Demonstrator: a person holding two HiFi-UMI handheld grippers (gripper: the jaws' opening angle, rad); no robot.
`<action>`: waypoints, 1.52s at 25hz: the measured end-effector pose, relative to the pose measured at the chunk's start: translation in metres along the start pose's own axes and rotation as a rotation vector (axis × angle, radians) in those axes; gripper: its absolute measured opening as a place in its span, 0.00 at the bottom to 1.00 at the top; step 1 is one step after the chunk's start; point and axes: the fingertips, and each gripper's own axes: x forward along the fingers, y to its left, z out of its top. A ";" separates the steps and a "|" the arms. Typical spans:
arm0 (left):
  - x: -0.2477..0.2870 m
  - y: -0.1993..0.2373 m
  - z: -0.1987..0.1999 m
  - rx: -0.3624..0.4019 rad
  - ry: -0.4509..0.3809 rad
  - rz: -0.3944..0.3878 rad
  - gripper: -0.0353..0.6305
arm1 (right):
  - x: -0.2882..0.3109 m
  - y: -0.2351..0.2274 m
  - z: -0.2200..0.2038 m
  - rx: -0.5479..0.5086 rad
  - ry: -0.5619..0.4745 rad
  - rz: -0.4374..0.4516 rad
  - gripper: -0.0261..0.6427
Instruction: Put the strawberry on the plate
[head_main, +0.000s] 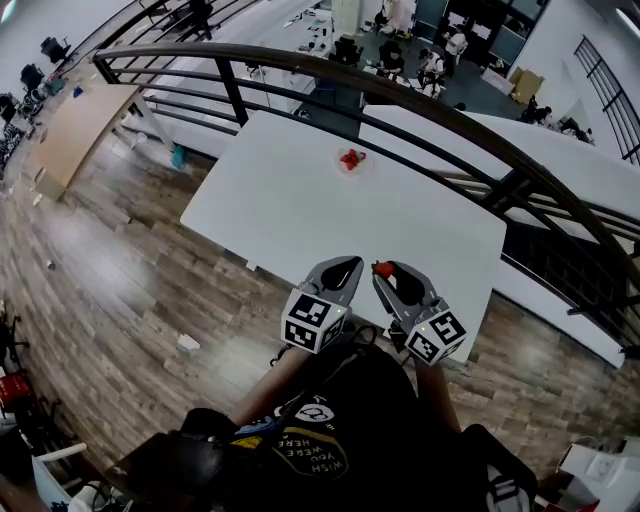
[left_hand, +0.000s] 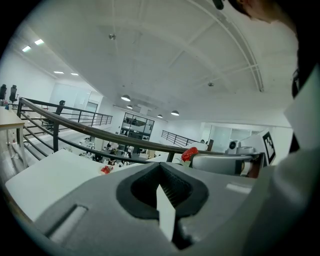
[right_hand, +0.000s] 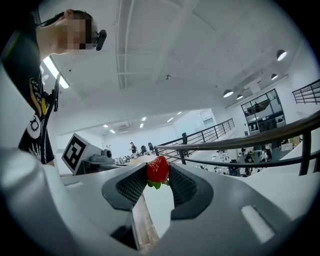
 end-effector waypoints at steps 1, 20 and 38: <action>0.004 0.001 0.002 0.004 -0.001 0.005 0.05 | 0.001 -0.004 0.004 -0.001 -0.002 0.002 0.25; 0.088 -0.018 0.007 0.062 0.052 -0.079 0.05 | -0.018 -0.086 0.016 0.034 -0.054 -0.078 0.25; 0.072 0.068 0.015 0.030 0.095 -0.093 0.05 | 0.057 -0.080 0.010 0.018 -0.003 -0.148 0.25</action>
